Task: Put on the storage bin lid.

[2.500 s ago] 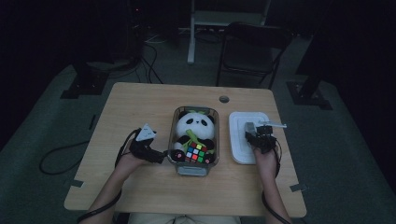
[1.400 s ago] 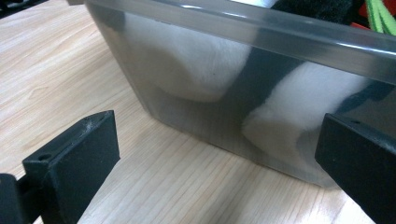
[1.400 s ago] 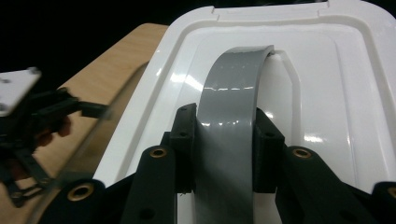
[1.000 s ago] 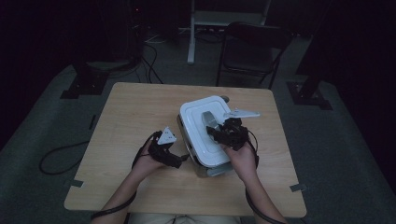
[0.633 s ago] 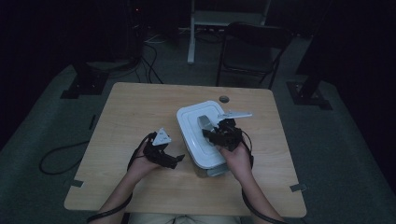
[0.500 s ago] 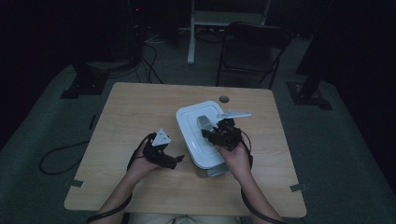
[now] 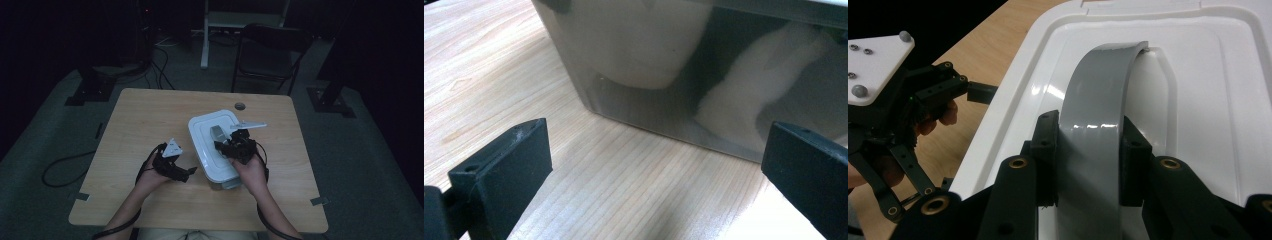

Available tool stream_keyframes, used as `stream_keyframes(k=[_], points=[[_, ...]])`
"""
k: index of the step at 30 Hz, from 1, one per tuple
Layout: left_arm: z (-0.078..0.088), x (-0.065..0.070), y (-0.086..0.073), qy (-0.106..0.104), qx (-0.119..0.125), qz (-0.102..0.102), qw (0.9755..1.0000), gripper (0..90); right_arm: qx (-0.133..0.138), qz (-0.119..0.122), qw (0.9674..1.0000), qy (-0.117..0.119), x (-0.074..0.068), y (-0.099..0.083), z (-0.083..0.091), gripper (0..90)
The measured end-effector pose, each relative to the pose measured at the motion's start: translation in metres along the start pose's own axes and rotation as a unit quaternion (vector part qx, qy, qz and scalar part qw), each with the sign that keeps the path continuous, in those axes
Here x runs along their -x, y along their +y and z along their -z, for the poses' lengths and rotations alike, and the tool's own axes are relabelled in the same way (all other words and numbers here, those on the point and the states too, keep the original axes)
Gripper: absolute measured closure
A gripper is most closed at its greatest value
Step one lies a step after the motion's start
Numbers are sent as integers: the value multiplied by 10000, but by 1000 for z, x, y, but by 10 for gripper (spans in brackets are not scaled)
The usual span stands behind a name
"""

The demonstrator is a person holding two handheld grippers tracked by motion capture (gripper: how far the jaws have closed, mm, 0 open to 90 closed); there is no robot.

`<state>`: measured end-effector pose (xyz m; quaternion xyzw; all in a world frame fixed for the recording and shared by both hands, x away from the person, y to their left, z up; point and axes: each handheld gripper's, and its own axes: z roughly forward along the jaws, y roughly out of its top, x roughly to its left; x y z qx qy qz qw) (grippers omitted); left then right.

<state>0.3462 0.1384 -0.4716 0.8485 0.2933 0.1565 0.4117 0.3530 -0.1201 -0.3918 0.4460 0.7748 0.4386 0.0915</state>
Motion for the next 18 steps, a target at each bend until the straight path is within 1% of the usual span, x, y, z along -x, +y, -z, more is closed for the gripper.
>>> stream_keyframes(k=[5, 11, 12, 14, 15, 18], points=[[0, 0, -1, -7, 13, 30, 10000, 4, 36, -56, 10000, 20, 1, -3, -1, 687], [2, -2, 0, 5, 43, 58, 10000, 4, -33, -89, 9999, 96, 2, 0, 0, 682], [2, -2, 1, 1, 55, 65, 10000, 4, -36, -89, 9999, 113, 3, 1, 0, 668], [3, -3, 1, 10, 64, 67, 10000, 4, -15, -117, 9997, 199, 4, 1, 3, 613], [3, -3, 1, 8, 63, 65, 10000, 4, 3, -97, 9998, 192, 5, 1, 4, 600], [2, -3, 1, -1, 41, 68, 10000, 4, 37, -144, 9996, 222, 7, 1, 6, 588]])
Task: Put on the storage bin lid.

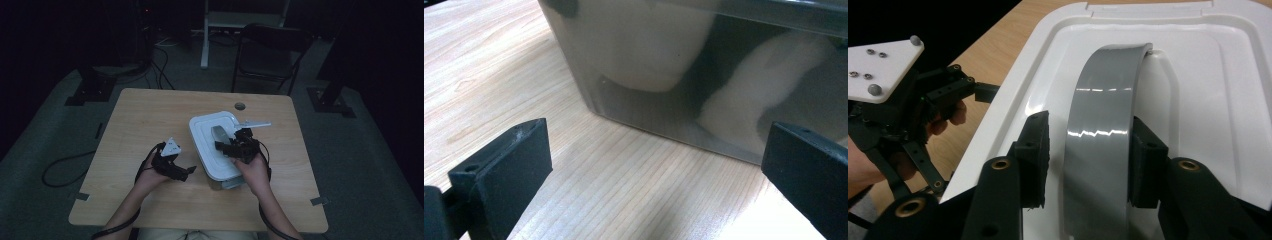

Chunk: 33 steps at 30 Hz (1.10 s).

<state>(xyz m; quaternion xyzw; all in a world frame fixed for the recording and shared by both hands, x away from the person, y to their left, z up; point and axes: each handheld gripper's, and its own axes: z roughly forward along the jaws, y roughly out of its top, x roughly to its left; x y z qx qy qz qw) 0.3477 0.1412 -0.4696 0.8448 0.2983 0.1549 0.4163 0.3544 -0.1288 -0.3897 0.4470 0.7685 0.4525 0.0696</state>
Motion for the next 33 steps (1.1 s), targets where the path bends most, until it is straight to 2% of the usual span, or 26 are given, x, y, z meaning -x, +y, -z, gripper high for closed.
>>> stream_keyframes(k=[4, 11, 17, 22, 25, 27, 31, 33], points=[[0, 0, 0, 4, 9, 11, 10000, 5, -56, 113, 9999, -106, -3, 1, -1, 588], [0, 0, 1, -3, 4, -5, 10000, 4, -81, 179, 9997, -127, -5, 1, -2, 577], [0, 1, 1, -4, 33, -6, 10000, 5, -74, 462, 9978, -477, -13, -5, -8, 618], [1, 1, 0, 25, 39, -12, 10000, 4, 60, 525, 9971, -555, -13, -13, -9, 640], [2, 1, 0, 12, 35, 0, 10000, 4, 18, 539, 9969, -581, -15, -12, -9, 636], [1, 1, 1, 14, 21, 1, 10000, 4, -6, 528, 9967, -614, -16, -10, -9, 609], [0, 1, 1, 1, 8, 5, 10000, 4, -58, 622, 9961, -627, -22, -6, -10, 491], [0, 1, 2, 6, -2, -11, 10000, 4, -92, 588, 9968, -538, -22, -4, -8, 464]])
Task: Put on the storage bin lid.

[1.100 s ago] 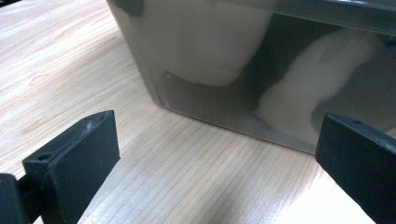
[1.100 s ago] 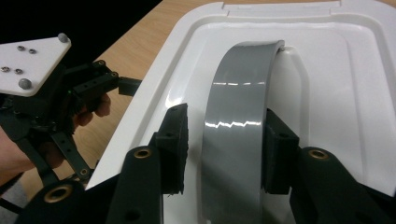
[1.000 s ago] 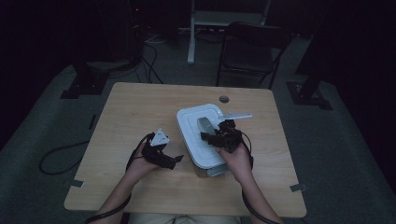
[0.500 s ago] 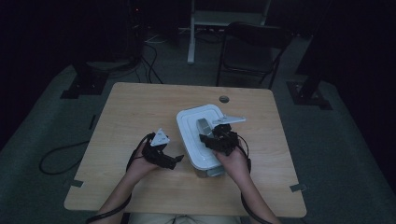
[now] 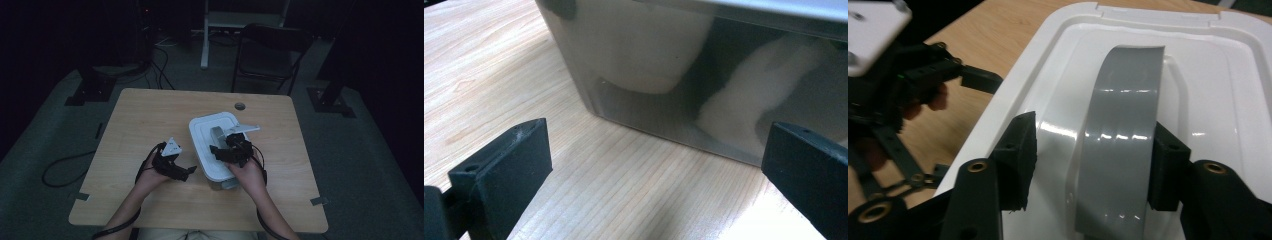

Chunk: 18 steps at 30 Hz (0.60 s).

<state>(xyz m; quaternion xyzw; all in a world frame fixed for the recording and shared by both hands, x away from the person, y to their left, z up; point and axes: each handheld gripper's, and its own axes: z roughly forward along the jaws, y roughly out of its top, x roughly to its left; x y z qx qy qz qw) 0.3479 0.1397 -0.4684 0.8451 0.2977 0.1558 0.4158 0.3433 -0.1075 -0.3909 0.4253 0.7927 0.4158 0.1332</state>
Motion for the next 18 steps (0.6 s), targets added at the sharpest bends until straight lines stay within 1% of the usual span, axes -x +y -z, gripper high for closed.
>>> stream_keyframes(k=[2, 5, 6, 7, 8, 9, 10, 12, 13, 14, 15, 16, 17, 18], points=[[0, -1, 0, -7, 20, 29, 10000, 4, -26, -32, 10000, 78, 1, 2, 3, 443], [0, -1, 1, 11, 26, 42, 10000, 4, 1, 2, 10000, 95, 1, 2, 6, 426], [0, -2, 1, -8, 15, 41, 10000, 4, 15, 8, 9999, 132, 1, 2, 7, 411], [0, -2, 1, -5, 15, 38, 10000, 5, 76, 24, 9999, 131, 2, 2, 13, 393], [0, -2, 1, 0, 19, 31, 10000, 4, 119, 25, 9998, 161, 2, 2, 16, 359], [1, -2, 1, 2, 22, 31, 10000, 5, 169, 55, 9997, 138, 2, 3, 19, 332], [1, -2, 1, 7, 25, 33, 10000, 5, 236, 64, 9997, 64, 3, 3, 23, 328], [1, -2, 2, 17, 28, 45, 10000, 4, 375, 62, 9993, 24, 8, 4, 32, 261], [2, -2, 2, 19, 36, 50, 10000, 4, 432, 52, 9990, -51, 11, 4, 35, 238], [2, -3, 2, 21, 38, 55, 10000, 4, 520, 19, 9986, -136, 14, 4, 38, 225], [2, -3, 1, 23, 36, 62, 10000, 4, 582, -10, 9982, -167, 18, 3, 41, 212], [2, -3, 1, 23, 36, 62, 10000, 4, 582, -10, 9982, -167, 18, 3, 41, 212], [3, -3, 1, 20, 39, 75, 10000, 4, 584, -72, 9981, -198, 23, 3, 44, 211], [2, -4, 1, 25, 51, 86, 9999, 4, 644, -153, 9976, -225, 31, 2, 48, 206]])
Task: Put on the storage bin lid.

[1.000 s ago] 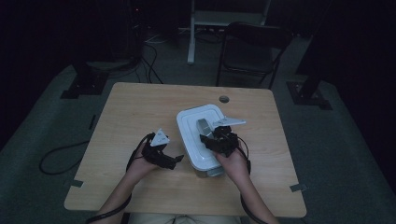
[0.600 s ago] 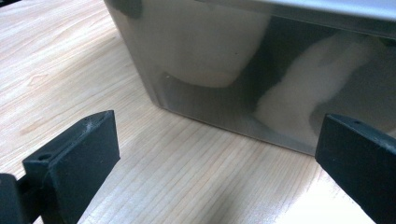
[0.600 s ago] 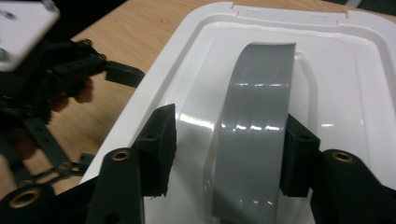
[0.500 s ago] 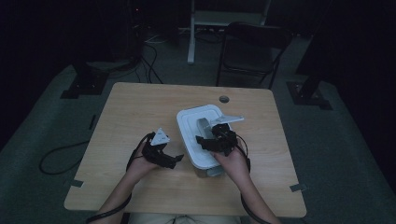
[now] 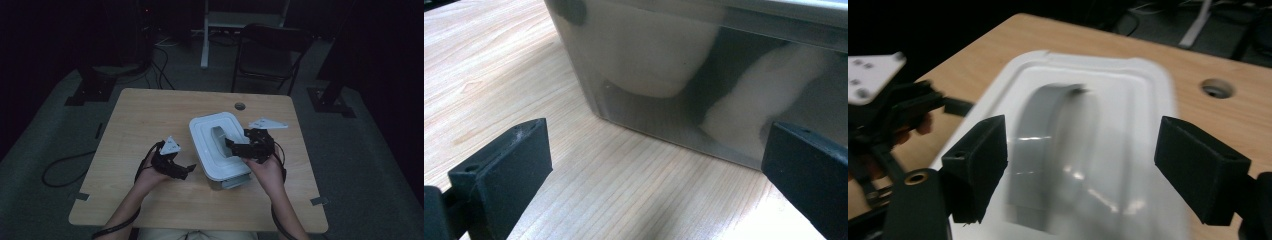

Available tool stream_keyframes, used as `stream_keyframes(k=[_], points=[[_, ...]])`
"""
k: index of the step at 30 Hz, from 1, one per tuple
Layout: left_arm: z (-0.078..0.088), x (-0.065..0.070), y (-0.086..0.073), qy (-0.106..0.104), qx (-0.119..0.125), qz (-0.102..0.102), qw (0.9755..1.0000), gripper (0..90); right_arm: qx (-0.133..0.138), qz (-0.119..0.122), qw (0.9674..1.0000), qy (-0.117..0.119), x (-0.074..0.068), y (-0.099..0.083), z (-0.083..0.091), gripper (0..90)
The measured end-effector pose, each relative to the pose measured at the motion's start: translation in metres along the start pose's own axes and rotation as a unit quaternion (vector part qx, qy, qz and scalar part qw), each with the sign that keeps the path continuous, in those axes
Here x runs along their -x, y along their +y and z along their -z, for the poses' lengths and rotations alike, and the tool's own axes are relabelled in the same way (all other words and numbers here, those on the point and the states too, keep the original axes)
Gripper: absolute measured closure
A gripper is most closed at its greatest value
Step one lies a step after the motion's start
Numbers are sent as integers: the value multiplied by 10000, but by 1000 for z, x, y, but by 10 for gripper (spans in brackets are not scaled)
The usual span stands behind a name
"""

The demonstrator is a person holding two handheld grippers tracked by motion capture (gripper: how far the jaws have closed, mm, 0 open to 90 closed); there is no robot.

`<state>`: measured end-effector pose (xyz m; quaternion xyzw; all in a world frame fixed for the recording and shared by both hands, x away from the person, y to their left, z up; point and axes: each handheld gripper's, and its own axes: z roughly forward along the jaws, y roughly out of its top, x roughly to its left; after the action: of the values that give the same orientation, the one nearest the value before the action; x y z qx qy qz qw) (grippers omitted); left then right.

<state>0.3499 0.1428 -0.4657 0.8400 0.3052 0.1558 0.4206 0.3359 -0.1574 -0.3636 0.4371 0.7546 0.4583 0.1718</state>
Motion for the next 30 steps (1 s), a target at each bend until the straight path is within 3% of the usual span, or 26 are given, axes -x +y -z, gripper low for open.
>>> stream_keyframes(k=[4, 7, 13, 19, 26, 30], points=[[0, -1, 0, 1, 12, 16, 10000, 4, 135, -48, 9999, -63, 18, -4, 7, 121], [-1, -1, 1, -3, -4, 16, 10000, 4, 195, 138, 9987, -445, 30, -9, 9, 128], [-2, -1, 2, 10, 8, 52, 10000, 4, 309, -77, 9967, -753, 65, -23, 7, 128], [-5, -2, 2, 24, -20, 50, 10000, 4, 112, -257, 9938, -1080, 93, -38, -5, 127], [-11, -5, 2, 28, -68, 97, 9999, 5, -65, -460, 9916, -1207, 119, -65, -28, 126], [-16, -9, 0, 67, -110, 179, 9998, 4, -216, -543, 9926, -1065, 126, -82, -41, 127]])
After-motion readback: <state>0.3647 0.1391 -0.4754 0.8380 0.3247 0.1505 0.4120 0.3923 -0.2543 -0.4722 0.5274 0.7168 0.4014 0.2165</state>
